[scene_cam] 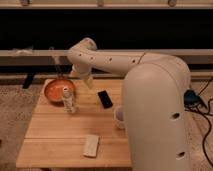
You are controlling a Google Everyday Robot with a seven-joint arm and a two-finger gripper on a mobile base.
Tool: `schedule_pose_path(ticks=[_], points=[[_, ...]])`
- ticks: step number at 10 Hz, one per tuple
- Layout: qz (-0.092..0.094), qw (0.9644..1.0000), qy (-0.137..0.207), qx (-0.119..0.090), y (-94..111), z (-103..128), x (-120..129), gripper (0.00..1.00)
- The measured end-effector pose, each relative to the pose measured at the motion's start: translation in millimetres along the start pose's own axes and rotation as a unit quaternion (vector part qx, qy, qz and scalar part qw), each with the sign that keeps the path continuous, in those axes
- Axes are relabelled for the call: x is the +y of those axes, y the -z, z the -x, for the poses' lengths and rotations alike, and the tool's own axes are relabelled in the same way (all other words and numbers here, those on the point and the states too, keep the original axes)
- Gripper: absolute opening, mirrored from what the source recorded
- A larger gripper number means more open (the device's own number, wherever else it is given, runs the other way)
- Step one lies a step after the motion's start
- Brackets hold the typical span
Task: Place the pepper in the ceramic bowl
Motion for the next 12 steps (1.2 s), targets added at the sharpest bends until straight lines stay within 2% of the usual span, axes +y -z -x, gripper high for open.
schedule_pose_path(ticks=[9,12], points=[[-0.001,1.0000,0.001,0.000,1,-1,-1,0.80],[0.015,0.9998,-0.010,-0.004,6,-12,20,0.80]])
